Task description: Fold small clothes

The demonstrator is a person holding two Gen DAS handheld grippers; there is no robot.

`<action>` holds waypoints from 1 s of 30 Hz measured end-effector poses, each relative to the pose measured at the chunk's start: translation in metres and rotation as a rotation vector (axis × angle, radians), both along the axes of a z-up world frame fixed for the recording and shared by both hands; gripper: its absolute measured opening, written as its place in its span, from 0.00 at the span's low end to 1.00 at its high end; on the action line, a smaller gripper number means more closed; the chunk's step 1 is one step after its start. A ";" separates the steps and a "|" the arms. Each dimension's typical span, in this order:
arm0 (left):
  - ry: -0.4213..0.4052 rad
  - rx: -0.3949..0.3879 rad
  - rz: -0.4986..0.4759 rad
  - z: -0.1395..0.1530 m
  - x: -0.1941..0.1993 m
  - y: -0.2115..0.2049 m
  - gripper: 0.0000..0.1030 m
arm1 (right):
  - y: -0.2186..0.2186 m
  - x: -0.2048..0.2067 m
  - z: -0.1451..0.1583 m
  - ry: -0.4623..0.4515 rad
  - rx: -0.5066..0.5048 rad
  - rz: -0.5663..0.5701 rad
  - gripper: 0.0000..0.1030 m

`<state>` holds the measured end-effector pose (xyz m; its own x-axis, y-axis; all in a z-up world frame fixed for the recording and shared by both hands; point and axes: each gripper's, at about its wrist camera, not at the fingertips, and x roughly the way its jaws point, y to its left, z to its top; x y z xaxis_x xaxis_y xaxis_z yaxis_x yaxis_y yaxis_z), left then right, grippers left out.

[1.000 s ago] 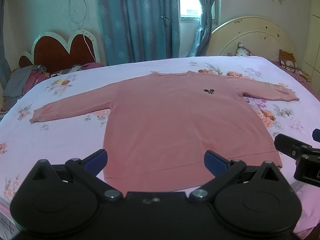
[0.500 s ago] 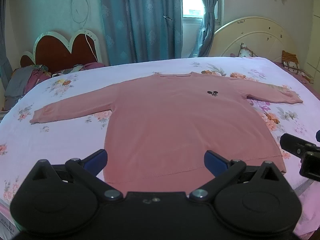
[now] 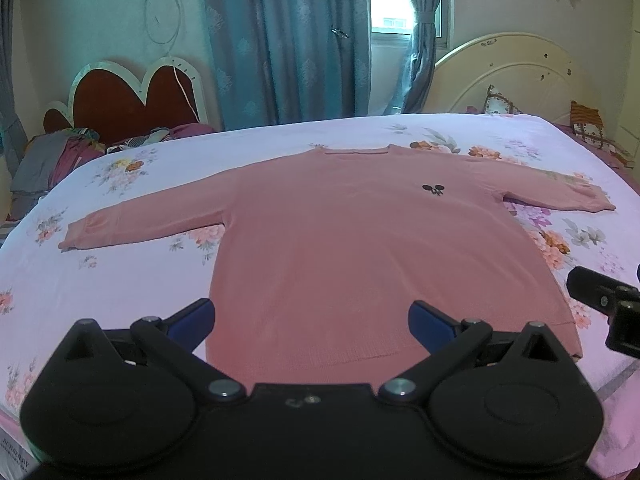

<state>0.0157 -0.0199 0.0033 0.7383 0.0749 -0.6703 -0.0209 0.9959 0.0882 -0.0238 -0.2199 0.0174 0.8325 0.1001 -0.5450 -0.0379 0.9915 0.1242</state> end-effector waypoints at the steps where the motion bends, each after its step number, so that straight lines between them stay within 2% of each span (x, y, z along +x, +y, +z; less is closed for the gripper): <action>1: 0.001 0.001 0.001 -0.001 0.002 0.000 1.00 | 0.000 0.002 0.000 0.001 -0.001 -0.001 1.00; 17: 0.017 -0.002 0.036 -0.011 0.041 0.007 1.00 | -0.005 0.048 -0.011 0.023 -0.013 -0.005 1.00; 30: 0.026 0.013 0.086 -0.018 0.090 0.006 1.00 | -0.024 0.107 -0.021 0.035 -0.012 0.003 1.00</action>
<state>0.1061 -0.0138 -0.0143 0.7111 0.1459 -0.6878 -0.1033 0.9893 0.1030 0.0830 -0.2443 -0.0038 0.8123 0.0958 -0.5753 -0.0369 0.9929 0.1132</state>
